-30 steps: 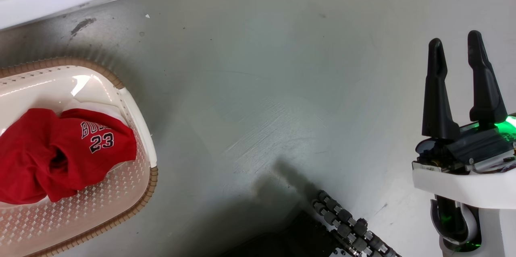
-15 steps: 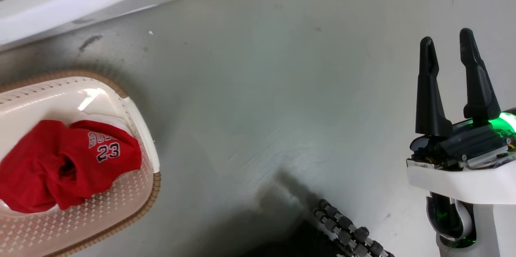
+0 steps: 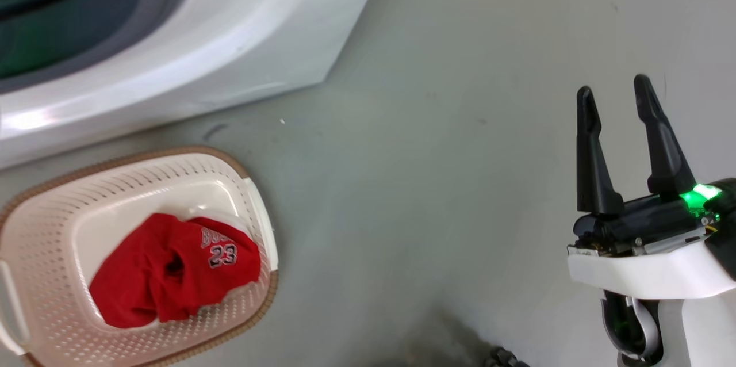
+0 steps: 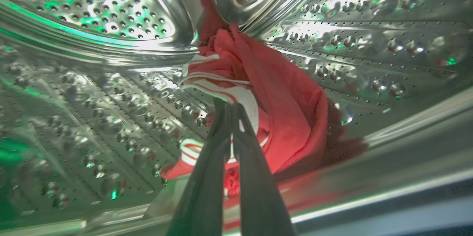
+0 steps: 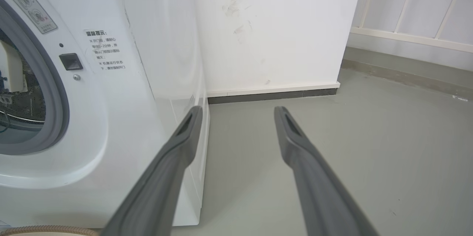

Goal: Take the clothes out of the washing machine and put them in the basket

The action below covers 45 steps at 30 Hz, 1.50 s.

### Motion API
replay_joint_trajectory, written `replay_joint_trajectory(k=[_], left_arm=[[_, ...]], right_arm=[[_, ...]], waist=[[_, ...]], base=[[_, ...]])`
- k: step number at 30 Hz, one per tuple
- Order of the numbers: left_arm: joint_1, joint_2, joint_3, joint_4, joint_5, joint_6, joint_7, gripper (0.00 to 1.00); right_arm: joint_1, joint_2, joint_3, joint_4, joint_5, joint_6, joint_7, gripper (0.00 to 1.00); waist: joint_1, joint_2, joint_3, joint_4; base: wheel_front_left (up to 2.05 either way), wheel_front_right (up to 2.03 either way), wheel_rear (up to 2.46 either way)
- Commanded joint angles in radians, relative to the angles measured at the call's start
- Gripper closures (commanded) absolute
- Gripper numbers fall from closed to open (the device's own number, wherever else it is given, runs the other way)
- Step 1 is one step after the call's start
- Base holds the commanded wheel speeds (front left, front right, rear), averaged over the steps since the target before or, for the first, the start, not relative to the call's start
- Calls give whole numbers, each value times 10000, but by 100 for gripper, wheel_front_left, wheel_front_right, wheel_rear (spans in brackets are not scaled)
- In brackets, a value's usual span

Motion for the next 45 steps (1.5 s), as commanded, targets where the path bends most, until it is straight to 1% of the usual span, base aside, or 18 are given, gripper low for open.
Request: replay_joint_trajectory(k=[1, 8, 12, 17, 19, 21, 23, 27, 32, 36, 40, 45], left_arm=[[529, -121, -28, 178, -123, -62, -473, 100], [2048, -548, -168, 671, -516, -107, -2063, 100], [2883, -881, -222, 821, -709, -125, -2952, 100], [3847, -1174, -200, 842, -834, -120, -3610, 100], [4021, -1195, -168, 762, -828, -77, -3680, 100], [4467, -1301, -139, 589, -777, 11, -3762, 100], [4934, -1365, 1, 239, -782, 168, -3802, 100], [6144, -1411, 358, -1077, -418, 746, -3815, 100], [7732, -1623, 895, -2518, -195, 1221, -3820, 100], [8791, -1834, 1143, -3314, -39, 1432, -3811, 100], [9635, -2053, 1329, -4007, 111, 1600, -3810, 100], [10423, -2286, 1476, -4623, 373, 1690, -3802, 100]], right_arm=[[189, -8, -34, 42, -89, -7, -24, 0], [643, -8, 83, 175, -424, -7, -24, 0], [1001, -8, 98, 260, -587, -7, -24, 0], [1476, -9, 155, 380, -760, -7, -24, 0], [1597, -9, 165, 394, -820, -7, -24, 0], [1785, -8, 128, 465, -899, -7, -24, 0], [1989, -8, 115, 516, -978, -7, -24, 0], [2440, -8, 117, 627, -1090, -7, -24, 0], [2884, -6, 137, 726, -1227, -7, -24, 0], [3171, -6, 154, 787, -1249, -7, -24, 0], [3293, -4, 172, 795, -1216, -7, -24, 0], [3396, -6, 157, 827, -1169, -7, -24, 0]], waist=[[1, 0, -763, 350], [1, 0, -1843, 682], [1, 0, -2498, 858], [1, 0, -3372, 1046], [1, 0, -3536, 1083], [1, 0, -3919, 1175], [1, 0, -4289, 1263], [1, 0, -5009, 1403], [1, 0, -5725, 1598], [1, 0, -6125, 1763], [1, 0, -6304, 1881], [1, 0, -6431, 2001]], base=[[0, 0, 0], [0, 0, 0], [0, 0, 0], [0, 0, 0], [0, 0, 0], [0, 0, 0], [0, 0, 0], [0, 0, 0], [0, 0, 0], [0, 0, 0], [0, 0, 0], [0, 0, 0]])
